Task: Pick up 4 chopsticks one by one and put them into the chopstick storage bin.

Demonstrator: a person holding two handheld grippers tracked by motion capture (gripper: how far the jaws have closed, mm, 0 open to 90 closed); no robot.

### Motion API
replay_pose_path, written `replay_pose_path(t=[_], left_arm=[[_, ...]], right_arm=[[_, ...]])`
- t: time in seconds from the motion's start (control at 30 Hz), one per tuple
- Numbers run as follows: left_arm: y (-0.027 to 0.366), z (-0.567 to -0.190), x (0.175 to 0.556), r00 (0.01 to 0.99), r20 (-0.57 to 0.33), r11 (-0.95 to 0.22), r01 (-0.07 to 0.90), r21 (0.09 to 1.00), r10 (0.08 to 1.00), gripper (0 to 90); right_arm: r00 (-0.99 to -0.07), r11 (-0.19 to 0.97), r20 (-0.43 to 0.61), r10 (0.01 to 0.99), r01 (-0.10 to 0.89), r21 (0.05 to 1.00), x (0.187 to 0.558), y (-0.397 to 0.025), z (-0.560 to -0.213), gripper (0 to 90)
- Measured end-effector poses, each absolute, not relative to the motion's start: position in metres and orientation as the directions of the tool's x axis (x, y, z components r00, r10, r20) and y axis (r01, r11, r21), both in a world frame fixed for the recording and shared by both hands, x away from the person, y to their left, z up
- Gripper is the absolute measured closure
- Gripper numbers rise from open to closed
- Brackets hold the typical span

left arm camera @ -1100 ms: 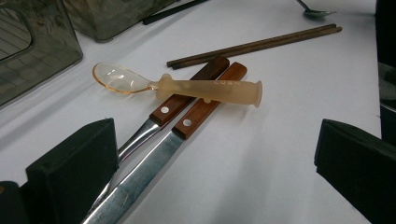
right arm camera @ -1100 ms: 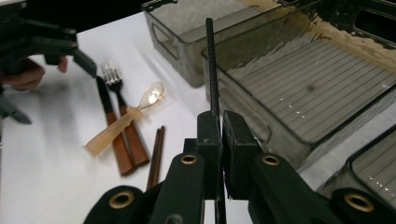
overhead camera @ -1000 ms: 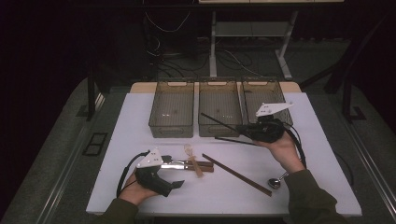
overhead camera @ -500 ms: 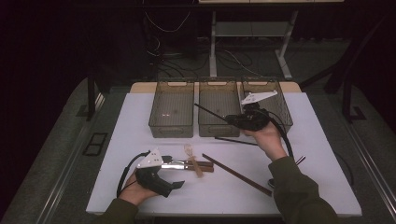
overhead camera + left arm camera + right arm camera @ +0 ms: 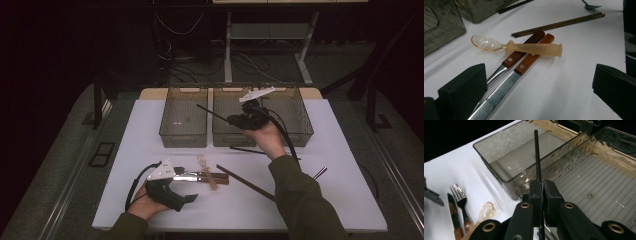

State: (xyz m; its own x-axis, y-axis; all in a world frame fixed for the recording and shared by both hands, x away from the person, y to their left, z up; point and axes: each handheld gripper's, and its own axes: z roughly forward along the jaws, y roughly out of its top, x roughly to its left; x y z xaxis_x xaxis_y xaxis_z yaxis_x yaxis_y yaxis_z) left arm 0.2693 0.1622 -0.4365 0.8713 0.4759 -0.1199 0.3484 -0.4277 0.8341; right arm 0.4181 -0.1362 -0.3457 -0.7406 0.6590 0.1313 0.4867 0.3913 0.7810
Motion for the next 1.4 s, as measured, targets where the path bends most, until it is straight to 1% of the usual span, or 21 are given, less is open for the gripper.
replay_pose_path(t=[0.53,0.93,1.1,1.4], left_arm=[[0.163,-0.436,0.269,0.875,-0.112,-0.438,0.342,0.831,0.470,0.0],[0.163,-0.435,0.269,0.877,-0.112,-0.432,0.337,0.836,0.468,0.0],[0.163,-0.435,0.268,0.878,-0.108,-0.434,0.333,0.837,0.467,0.0],[0.163,-0.434,0.269,0.879,-0.109,-0.433,0.333,0.838,0.465,0.0]], right_arm=[[-0.718,0.408,0.107,0.687,0.504,0.761,0.443,-0.086,-0.339,86.3],[-0.693,0.416,0.106,0.713,0.539,0.732,0.466,-0.041,-0.353,86.3],[-0.673,0.409,0.110,0.732,0.562,0.719,0.475,-0.025,-0.362,86.3],[-0.663,0.412,0.113,0.740,0.579,0.703,0.486,-0.001,-0.375,86.3]])
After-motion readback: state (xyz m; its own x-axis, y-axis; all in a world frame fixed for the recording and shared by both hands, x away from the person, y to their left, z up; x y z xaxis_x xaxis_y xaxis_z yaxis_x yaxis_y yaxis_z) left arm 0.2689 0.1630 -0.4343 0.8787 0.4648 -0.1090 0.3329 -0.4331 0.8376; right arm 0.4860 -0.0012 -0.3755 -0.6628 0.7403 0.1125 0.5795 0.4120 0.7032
